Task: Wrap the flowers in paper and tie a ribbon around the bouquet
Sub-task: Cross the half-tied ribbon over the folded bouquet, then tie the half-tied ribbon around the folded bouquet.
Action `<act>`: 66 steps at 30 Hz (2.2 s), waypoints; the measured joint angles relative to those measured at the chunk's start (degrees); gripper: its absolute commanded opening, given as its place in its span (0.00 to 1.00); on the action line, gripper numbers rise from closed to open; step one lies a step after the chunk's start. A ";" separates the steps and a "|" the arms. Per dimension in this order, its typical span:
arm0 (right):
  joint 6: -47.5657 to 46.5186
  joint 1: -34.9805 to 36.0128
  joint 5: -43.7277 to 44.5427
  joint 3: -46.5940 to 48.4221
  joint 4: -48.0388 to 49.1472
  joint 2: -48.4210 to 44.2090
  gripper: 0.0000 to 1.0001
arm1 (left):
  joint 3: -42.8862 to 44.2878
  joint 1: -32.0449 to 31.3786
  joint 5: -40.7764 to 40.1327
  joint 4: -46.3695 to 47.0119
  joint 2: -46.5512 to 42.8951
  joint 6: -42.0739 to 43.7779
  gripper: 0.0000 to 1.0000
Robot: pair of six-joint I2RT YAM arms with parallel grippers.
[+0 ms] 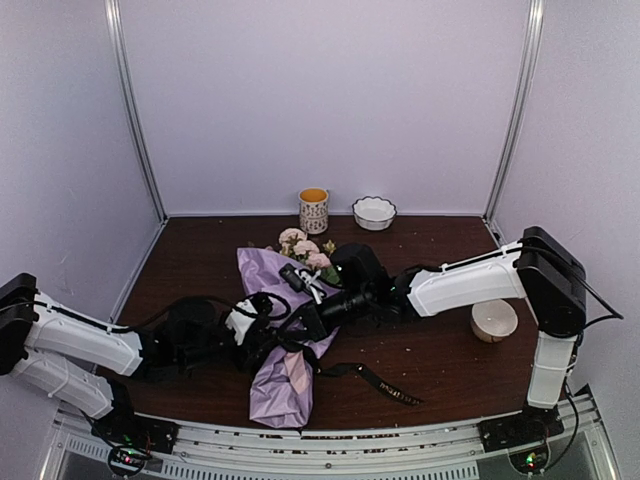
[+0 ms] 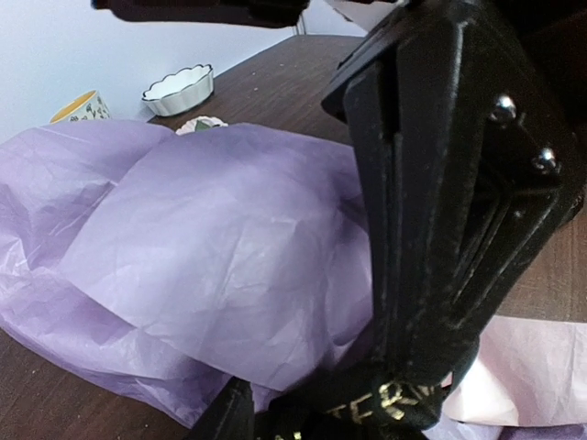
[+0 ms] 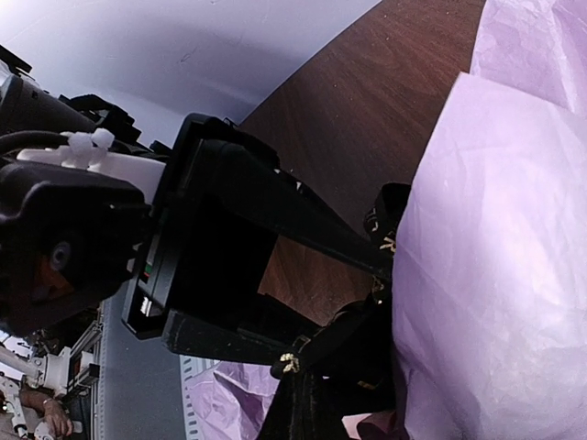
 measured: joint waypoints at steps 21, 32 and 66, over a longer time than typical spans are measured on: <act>-0.61 -2.08 2.71 0.13 -1.62 -1.57 0.22 | 0.11 0.00 2.56 1.53 0.66 0.15 0.00; 0.11 -1.79 4.07 3.98 -5.03 1.92 0.26 | 0.11 0.00 2.12 1.53 0.52 0.15 0.00; 3.69 -0.37 2.82 1.73 0.00 3.23 0.21 | -1.09 0.00 1.01 2.93 -0.46 -1.14 0.00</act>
